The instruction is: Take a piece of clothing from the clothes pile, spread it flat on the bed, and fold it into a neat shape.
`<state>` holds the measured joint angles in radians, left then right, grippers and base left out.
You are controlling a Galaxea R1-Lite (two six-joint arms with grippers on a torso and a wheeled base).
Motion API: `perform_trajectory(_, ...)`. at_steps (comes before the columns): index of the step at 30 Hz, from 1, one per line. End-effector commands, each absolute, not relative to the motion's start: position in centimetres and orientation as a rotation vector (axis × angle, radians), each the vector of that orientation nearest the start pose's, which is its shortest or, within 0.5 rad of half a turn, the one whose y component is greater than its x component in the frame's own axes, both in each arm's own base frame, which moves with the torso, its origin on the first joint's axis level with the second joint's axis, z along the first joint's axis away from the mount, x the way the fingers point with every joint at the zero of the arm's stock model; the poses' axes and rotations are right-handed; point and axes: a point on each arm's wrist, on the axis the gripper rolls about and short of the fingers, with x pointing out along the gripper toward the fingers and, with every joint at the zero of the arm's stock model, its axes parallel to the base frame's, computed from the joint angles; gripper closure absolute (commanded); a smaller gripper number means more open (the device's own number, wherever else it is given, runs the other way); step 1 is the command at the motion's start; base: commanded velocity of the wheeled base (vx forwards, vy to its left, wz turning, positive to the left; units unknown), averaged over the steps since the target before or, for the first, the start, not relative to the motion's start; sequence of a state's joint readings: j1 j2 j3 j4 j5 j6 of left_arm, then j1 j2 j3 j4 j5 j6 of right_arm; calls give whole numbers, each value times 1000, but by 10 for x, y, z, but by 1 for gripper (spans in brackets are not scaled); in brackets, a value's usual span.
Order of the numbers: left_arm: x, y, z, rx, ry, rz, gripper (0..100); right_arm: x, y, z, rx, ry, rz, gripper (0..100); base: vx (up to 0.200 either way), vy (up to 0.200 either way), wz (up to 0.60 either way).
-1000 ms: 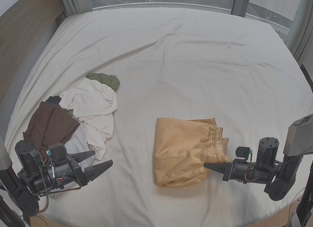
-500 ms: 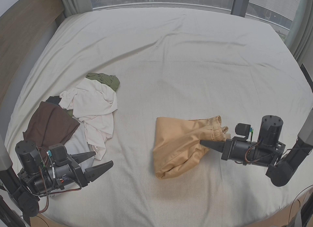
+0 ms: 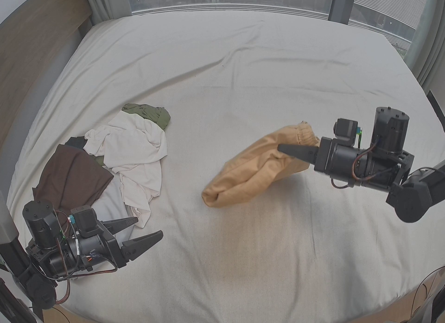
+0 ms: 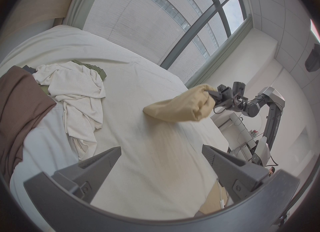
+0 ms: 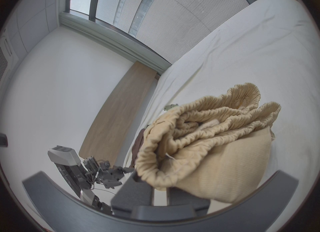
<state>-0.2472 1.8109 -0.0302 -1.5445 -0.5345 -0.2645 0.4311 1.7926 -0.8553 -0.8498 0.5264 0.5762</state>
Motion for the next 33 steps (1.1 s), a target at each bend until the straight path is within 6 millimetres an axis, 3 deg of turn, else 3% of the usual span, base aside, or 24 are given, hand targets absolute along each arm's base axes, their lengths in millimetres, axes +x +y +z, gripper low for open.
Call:
perform_trajectory(1, 195, -63, 81, -284, 348, -749, 0, 305, 152, 222, 545, 295, 926, 100, 0, 0, 0)
perform_trajectory(12, 195, -63, 81, -286, 348, -749, 0, 350, 165, 242, 545, 285, 911, 100, 0, 0, 0)
perform_trajectory(14, 195, -63, 81, -286, 348, -749, 0, 353, 166, 242, 545, 284, 910, 100, 0, 0, 0)
perform_trajectory(15, 195, -63, 81, -286, 348, -749, 0, 365, 169, 242, 545, 284, 907, 100, 0, 0, 0)
perform_trajectory(21, 195, -65, 76, -286, 373, -755, 0, 391, 176, 240, 545, 266, 904, 100, 0, 0, 0)
perform_trajectory(23, 195, -65, 76, -286, 374, -754, 0, 392, 176, 241, 546, 262, 907, 100, 0, 0, 0)
perform_trajectory(26, 195, -65, 76, -288, 378, -754, 0, 414, 178, 236, 546, 235, 907, 100, 0, 0, 0)
perform_trajectory(33, 196, -65, 74, -291, 385, -752, 0, 444, 177, 230, 544, 206, 912, 100, 0, 0, 0)
